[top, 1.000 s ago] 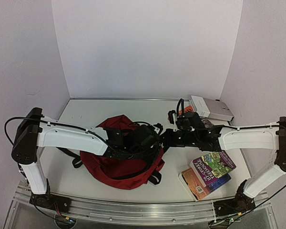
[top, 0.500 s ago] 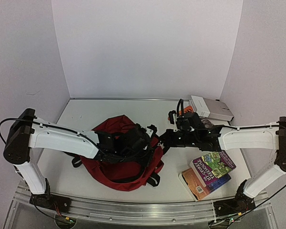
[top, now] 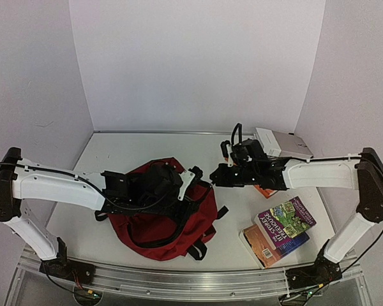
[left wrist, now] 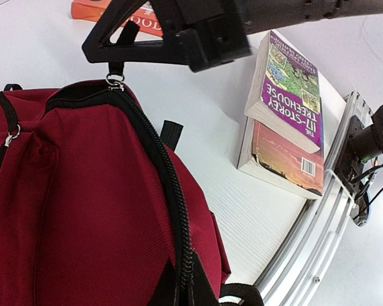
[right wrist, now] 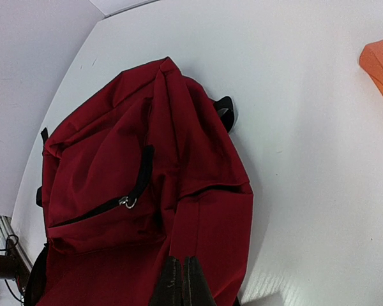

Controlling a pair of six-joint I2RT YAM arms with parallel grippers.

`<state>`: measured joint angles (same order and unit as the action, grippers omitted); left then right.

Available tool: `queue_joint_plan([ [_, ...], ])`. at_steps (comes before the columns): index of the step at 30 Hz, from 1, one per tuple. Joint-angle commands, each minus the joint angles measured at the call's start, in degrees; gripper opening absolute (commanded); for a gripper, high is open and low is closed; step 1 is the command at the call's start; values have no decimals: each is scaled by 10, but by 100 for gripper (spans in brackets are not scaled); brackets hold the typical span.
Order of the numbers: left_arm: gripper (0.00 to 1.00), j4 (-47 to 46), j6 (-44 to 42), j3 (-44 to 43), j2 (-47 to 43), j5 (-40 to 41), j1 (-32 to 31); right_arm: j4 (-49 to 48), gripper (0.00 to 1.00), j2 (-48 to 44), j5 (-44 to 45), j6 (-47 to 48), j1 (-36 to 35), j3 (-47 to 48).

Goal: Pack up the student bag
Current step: Unzip the student bag at the center of the board.

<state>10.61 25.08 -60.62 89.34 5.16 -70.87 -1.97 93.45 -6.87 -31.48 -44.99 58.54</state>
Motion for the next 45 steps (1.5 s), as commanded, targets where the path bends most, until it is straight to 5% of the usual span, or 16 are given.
queue_joint_plan([
  [1,0,10,-20,-23,-40,-65,-7,-23,0,58,-4,32,23,55],
  [20,0,27,-10,-61,-49,-120,-7,-90,0,246,-71,47,55,160],
  [28,0,43,55,-65,-29,-78,13,-87,0,241,-92,69,60,174],
  [40,0,-68,139,-34,21,-161,101,8,48,60,-49,54,63,47],
  [45,2,-71,106,-93,74,-214,101,20,57,-23,-41,9,63,-24],
])
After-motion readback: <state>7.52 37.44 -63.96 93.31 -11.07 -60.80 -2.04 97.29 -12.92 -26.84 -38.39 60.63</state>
